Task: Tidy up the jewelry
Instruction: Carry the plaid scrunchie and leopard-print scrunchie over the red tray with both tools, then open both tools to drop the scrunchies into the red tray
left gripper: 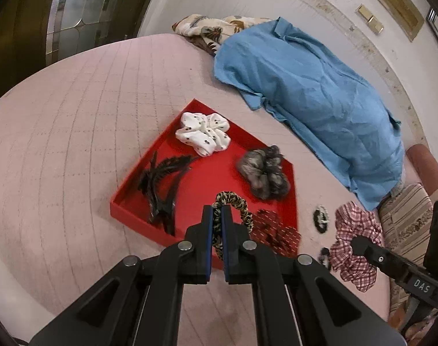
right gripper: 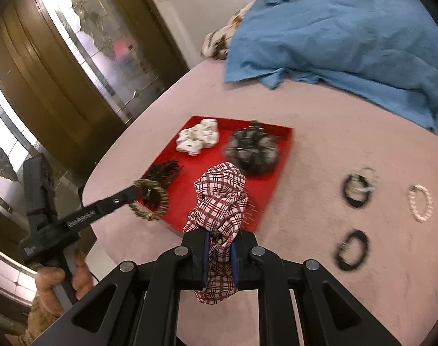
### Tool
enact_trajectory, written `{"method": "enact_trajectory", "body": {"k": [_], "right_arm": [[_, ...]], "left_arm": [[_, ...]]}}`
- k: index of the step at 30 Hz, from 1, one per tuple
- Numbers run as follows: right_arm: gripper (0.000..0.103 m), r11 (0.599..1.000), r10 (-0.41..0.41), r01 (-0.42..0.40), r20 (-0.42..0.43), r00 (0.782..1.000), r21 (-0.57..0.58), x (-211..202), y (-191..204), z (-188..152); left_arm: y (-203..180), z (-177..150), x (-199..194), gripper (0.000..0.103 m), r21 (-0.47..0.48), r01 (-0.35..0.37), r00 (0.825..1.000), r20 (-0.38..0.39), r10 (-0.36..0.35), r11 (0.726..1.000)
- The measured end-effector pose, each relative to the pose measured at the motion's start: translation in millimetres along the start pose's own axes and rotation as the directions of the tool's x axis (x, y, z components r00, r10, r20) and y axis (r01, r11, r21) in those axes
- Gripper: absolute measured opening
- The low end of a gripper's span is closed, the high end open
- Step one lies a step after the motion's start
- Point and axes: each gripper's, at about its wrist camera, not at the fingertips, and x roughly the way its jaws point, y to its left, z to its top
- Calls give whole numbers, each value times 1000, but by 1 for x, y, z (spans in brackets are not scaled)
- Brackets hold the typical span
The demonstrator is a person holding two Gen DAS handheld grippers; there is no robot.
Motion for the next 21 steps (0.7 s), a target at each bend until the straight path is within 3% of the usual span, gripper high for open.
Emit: {"method": "enact_trajectory", "body": {"k": [12, 21], "right_arm": [[15, 996, 49, -40, -132, 990, 74, 103, 8, 29], [16, 994, 53, -34, -181, 982, 105, 131, 2, 21]], "left_arm": [[22, 14, 31, 6, 17, -46, 999, -26, 46, 999], [22, 13, 33, 7, 8, -25, 999, -35, 25, 1000]]}}
